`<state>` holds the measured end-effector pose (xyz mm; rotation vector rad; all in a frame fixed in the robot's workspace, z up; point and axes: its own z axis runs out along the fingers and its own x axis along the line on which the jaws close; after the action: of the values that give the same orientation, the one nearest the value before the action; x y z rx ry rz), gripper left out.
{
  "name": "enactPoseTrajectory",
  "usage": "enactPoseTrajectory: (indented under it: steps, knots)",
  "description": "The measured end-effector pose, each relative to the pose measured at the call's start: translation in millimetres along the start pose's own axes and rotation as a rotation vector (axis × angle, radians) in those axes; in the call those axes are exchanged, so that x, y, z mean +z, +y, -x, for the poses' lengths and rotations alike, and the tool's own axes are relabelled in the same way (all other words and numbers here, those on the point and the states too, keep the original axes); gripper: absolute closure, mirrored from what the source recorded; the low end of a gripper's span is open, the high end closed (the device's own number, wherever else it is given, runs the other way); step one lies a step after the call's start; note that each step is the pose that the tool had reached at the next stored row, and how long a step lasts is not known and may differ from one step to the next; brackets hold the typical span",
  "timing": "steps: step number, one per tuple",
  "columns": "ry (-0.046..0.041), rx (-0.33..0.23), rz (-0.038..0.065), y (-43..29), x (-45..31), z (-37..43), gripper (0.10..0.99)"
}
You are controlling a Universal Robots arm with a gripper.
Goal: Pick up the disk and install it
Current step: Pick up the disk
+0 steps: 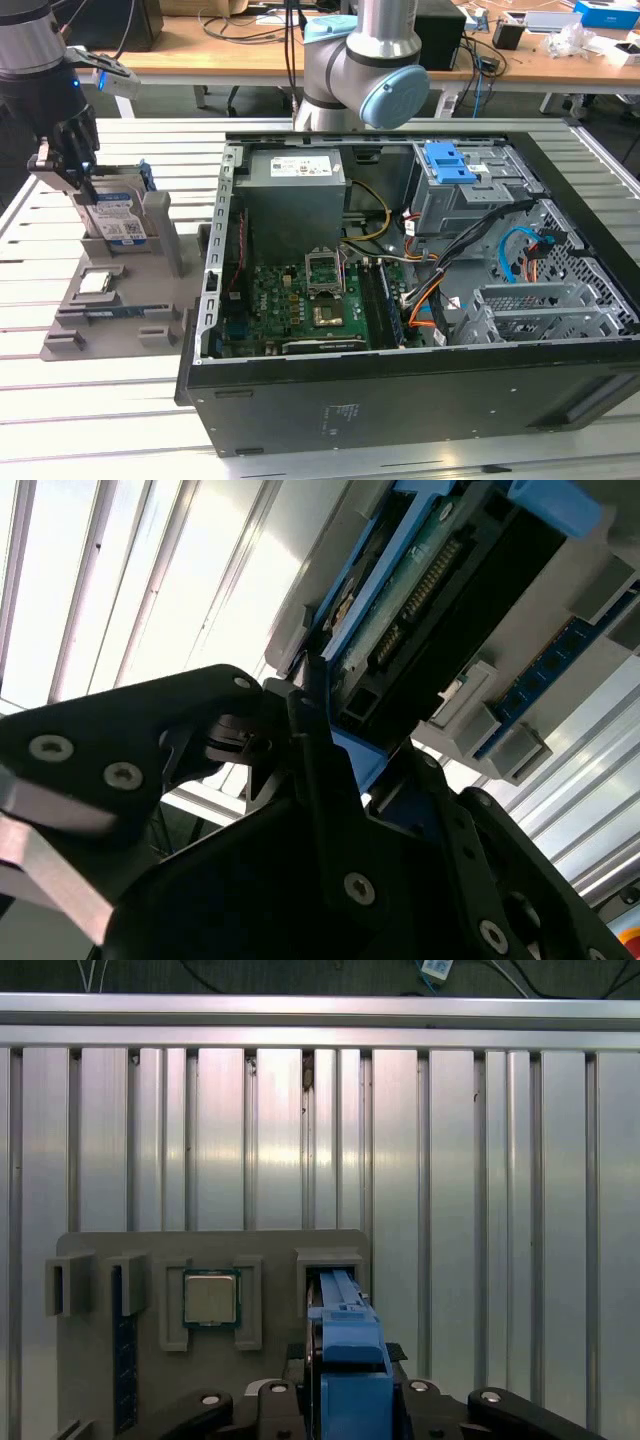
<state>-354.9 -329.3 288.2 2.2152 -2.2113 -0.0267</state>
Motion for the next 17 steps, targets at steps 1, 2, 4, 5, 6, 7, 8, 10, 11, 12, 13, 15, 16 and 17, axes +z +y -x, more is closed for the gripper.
enactPoseTrajectory:
  steps: [1,2,4,5,6,7,8,10,11,12,13,15,16,17]
  knots:
    - [0.0000,0.000,0.000,0.0,0.0,0.0,0.718]
    - [0.0000,0.000,0.000,0.0,0.0,0.0,0.718]
    - [0.0000,0.000,0.000,0.0,0.0,0.0,0.718]
    - [0.0000,0.000,0.000,0.0,0.0,0.0,0.718]
    - [-0.0001,0.000,0.000,0.0,0.0,0.0,0.718]
    - [-0.0001,0.000,0.000,0.0,0.0,0.0,0.718]
    - [-0.0001,0.000,0.000,0.0,0.0,0.0,0.718]
    - [-0.0001,0.000,0.000,0.0,0.0,0.0,0.718]
    - [-0.0001,0.000,0.000,0.0,0.0,0.0,0.718]
    - [-0.0001,0.000,0.000,0.0,0.0,0.0,0.718]
    - [-0.0001,0.000,0.000,0.0,0.0,0.0,0.718]
    - [-0.0002,0.000,0.000,0.0,0.0,0.0,0.718]
    - [-0.0002,0.000,0.000,0.0,0.0,0.0,0.718]
    - [-0.0002,0.000,0.000,0.0,-0.6,0.0,0.718]
